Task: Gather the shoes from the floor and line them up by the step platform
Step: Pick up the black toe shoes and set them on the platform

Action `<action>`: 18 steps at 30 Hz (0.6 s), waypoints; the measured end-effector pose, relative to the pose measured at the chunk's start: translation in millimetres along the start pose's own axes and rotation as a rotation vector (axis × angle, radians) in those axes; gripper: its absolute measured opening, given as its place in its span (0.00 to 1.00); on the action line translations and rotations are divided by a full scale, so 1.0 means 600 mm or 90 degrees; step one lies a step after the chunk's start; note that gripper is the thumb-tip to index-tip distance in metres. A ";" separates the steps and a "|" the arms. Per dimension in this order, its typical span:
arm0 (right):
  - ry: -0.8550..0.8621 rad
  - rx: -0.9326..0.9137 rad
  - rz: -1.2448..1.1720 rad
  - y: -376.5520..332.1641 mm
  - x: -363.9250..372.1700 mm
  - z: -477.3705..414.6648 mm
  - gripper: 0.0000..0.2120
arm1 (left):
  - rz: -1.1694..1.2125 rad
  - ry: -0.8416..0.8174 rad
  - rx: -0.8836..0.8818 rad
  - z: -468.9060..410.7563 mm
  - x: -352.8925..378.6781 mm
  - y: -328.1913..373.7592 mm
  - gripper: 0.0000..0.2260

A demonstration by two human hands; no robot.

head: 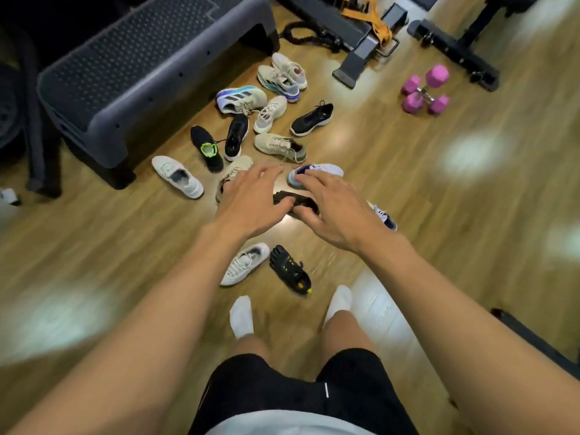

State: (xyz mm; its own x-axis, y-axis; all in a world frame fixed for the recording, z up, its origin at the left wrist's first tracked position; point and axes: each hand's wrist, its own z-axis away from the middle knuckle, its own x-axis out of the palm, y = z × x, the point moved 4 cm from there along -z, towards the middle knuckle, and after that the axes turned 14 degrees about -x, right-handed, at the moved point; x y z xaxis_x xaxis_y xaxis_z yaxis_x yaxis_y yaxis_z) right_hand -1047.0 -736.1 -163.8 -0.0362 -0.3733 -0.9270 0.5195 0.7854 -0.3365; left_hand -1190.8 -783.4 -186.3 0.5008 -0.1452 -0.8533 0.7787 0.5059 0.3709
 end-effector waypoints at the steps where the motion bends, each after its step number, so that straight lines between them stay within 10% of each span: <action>1: -0.015 -0.015 -0.005 0.020 0.012 -0.004 0.28 | -0.001 -0.004 -0.029 -0.010 0.016 0.001 0.28; 18: -0.290 -0.139 -0.111 0.302 0.446 0.002 0.30 | 0.145 -0.215 -0.486 -0.108 0.572 -0.057 0.29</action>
State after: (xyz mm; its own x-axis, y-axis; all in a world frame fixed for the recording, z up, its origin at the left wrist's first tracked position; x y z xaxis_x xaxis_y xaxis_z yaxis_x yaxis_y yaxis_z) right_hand -961.5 -694.2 -472.5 0.2933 -0.6464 -0.7044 0.3471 0.7585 -0.5515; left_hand -1070.2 -795.7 -515.7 0.7934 -0.1548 -0.5887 0.2401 0.9683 0.0690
